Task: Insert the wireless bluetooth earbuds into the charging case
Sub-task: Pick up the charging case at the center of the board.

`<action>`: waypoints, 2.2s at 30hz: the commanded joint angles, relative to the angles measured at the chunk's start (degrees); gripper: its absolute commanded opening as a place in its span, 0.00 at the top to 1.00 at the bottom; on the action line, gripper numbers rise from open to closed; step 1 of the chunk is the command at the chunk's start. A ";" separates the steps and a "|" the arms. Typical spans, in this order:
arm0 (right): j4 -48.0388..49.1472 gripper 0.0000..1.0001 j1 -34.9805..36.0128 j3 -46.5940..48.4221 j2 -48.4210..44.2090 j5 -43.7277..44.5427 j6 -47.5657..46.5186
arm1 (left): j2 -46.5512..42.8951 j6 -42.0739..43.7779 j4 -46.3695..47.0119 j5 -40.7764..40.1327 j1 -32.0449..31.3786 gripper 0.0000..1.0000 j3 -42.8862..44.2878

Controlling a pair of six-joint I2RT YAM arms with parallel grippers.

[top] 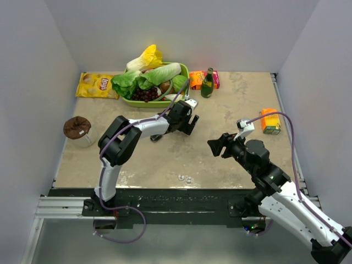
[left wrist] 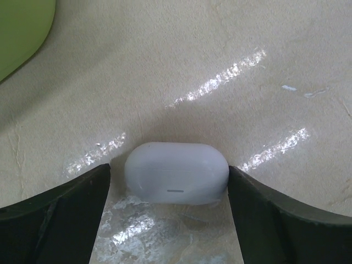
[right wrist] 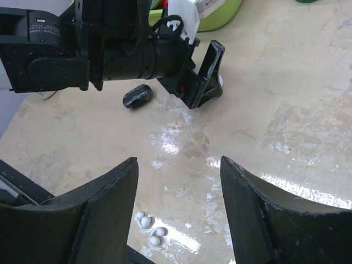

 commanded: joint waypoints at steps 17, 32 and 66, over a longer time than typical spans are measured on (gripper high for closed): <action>0.96 0.35 0.10 0.39 -1.05 0.91 -0.81 | 4.34 0.27 -6.30 -0.36 0.26 0.20 -2.86; 1.75 0.35 0.19 2.50 -0.09 -0.50 -0.55 | -5.14 -0.16 1.50 0.77 0.17 1.00 -9.44; -1.16 0.12 11.87 20.61 21.45 -17.55 -3.10 | -58.76 14.50 74.57 14.32 -16.09 1.00 -71.68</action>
